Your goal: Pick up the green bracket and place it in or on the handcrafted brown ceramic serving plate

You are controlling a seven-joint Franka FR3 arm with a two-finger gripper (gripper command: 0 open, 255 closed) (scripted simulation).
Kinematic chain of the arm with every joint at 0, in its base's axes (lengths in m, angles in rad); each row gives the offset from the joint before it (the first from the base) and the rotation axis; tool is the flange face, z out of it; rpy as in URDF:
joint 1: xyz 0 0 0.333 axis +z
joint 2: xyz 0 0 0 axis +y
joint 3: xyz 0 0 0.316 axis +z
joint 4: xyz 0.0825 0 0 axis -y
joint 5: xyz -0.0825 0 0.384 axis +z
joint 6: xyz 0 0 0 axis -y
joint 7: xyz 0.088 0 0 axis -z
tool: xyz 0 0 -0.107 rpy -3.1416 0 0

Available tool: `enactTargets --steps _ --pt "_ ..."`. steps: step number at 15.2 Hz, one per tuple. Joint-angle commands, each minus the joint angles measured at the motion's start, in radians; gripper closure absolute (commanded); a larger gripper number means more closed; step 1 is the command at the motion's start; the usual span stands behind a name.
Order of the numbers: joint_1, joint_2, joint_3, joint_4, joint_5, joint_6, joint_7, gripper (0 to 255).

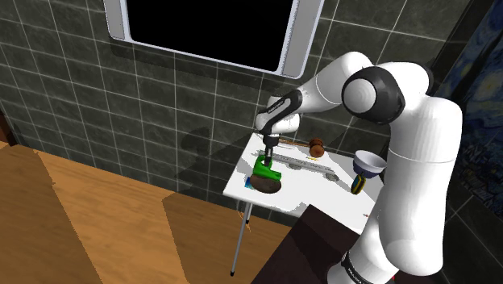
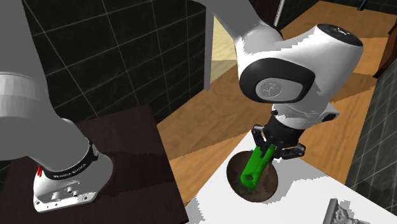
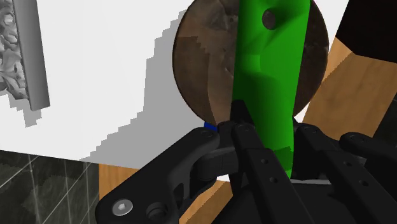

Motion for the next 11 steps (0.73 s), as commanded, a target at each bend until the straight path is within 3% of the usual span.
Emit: enactTargets --steps 1,11 --pt "-0.007 0.025 0.011 0.0 0.02 0.022 -0.011 255" --pt "-0.038 0.103 0.05 -0.003 0.082 0.093 -0.05 255"
